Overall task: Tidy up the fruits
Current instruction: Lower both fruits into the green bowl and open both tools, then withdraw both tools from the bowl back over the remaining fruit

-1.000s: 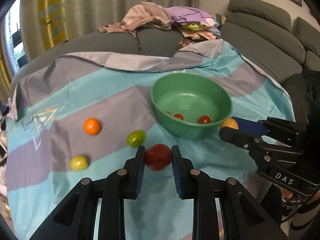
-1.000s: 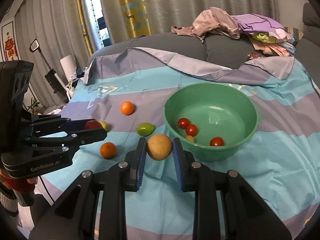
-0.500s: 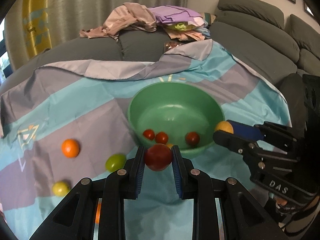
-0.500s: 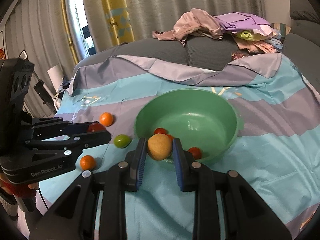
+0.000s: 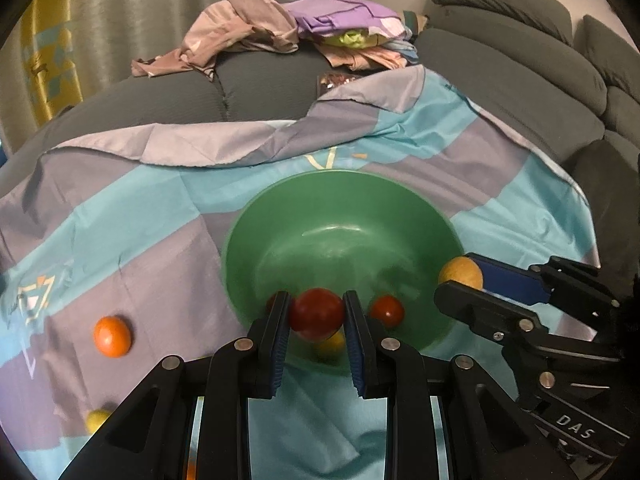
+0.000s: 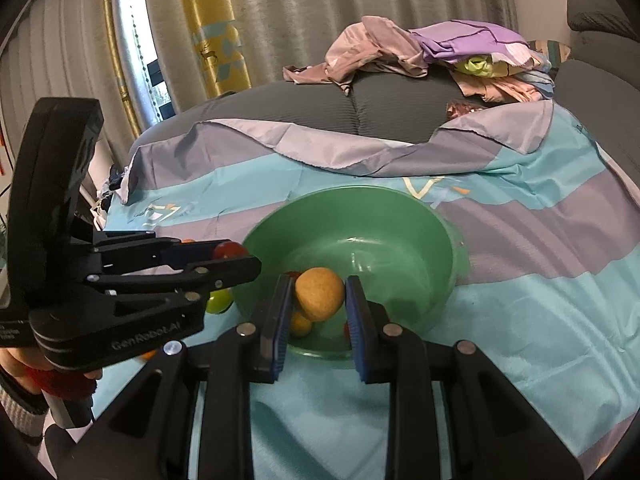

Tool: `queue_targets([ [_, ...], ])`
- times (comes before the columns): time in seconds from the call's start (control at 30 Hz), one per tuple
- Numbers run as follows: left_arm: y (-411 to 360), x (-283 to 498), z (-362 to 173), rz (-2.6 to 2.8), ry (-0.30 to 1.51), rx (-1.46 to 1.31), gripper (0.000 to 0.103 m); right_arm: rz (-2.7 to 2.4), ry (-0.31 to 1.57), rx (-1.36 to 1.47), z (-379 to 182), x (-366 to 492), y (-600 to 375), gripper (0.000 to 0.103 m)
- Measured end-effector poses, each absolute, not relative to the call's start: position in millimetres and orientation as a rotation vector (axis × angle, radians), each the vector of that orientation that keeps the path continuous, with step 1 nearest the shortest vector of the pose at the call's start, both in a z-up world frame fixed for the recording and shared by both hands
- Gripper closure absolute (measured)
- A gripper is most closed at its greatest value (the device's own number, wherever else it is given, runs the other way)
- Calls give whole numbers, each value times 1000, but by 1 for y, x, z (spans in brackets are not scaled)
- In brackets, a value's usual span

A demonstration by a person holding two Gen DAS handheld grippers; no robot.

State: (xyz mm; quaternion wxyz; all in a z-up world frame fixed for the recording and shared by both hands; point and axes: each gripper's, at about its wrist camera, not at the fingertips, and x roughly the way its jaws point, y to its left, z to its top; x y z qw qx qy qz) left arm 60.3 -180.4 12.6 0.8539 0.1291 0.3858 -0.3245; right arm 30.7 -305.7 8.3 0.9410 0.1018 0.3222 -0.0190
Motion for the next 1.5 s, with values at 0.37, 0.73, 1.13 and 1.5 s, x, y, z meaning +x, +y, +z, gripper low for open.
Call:
queue_targets([
  [0.37,-194,78,-11,-652,851,328,77,-43,684,224,-3,48,-314,76],
  [0.73,-197,82,-21,-636,867,343,77,-47,712,231,-10,55,-314,75],
  [1.13,-188,77,-11,-612,826,334,47,-72,711,239,-6,48,-313,60],
  [1.5,-117,42,8,-522,814,237,46,-58,677,223,14,17,-295,49],
])
